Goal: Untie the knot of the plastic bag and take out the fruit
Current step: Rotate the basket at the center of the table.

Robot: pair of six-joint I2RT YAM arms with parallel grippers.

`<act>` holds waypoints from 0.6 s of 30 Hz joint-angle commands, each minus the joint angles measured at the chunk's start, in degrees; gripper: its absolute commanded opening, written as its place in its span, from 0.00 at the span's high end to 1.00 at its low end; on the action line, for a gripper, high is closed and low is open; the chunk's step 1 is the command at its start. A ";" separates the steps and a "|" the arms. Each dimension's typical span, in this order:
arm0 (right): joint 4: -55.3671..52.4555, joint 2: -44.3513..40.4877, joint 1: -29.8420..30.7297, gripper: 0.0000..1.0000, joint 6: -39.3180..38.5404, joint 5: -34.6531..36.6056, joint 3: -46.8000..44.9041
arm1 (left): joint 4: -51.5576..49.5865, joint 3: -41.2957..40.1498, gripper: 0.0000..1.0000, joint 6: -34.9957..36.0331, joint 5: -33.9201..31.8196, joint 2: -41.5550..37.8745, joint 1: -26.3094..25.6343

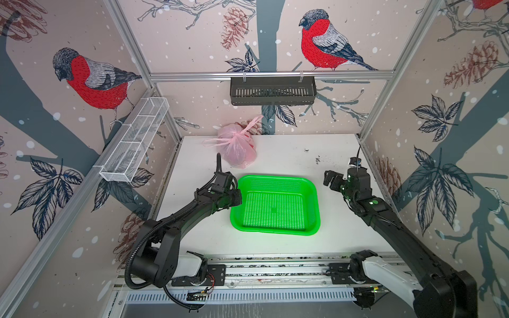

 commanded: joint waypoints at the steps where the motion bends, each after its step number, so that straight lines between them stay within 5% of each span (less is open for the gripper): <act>1: 1.37 -0.89 0.01 0.01 -0.54 2.21 -0.11 | 2.72 0.38 0.88 -5.94 -2.75 0.55 -1.80; 18: -3.43 -3.67 -3.78 0.00 1.29 1.69 1.78 | 13.87 6.94 0.92 -23.59 -10.97 11.10 -20.17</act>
